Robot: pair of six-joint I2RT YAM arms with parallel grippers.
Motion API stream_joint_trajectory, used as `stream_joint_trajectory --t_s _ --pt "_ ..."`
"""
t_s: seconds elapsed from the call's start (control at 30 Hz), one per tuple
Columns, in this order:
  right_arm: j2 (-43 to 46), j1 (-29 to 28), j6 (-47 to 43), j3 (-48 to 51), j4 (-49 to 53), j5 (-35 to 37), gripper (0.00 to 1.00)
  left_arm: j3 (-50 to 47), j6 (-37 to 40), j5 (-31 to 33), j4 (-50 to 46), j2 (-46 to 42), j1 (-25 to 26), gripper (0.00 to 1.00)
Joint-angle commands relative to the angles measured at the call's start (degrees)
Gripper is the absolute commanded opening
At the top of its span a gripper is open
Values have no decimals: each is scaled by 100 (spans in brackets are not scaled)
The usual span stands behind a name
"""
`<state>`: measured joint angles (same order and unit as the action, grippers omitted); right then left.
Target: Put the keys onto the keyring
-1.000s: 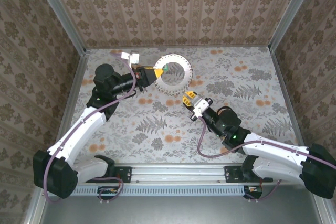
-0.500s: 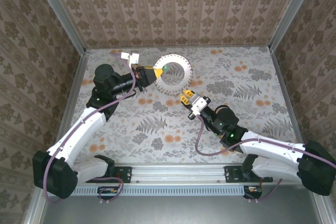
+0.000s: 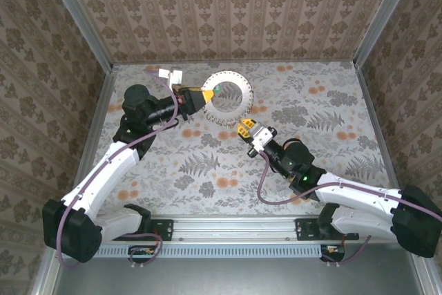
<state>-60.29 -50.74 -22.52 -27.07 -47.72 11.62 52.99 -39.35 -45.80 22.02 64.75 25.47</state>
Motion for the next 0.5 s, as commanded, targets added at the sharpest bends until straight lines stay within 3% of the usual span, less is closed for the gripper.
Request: stream_joint_trajectory --t_s 0.0,0.47 --pt "-103 -83 75 -200 -246 19 16 141 103 89 117 -173 29 0" --pt "-484 -209 -27 -150 -1101 692 18 46 36 300 138 -244 28 0"
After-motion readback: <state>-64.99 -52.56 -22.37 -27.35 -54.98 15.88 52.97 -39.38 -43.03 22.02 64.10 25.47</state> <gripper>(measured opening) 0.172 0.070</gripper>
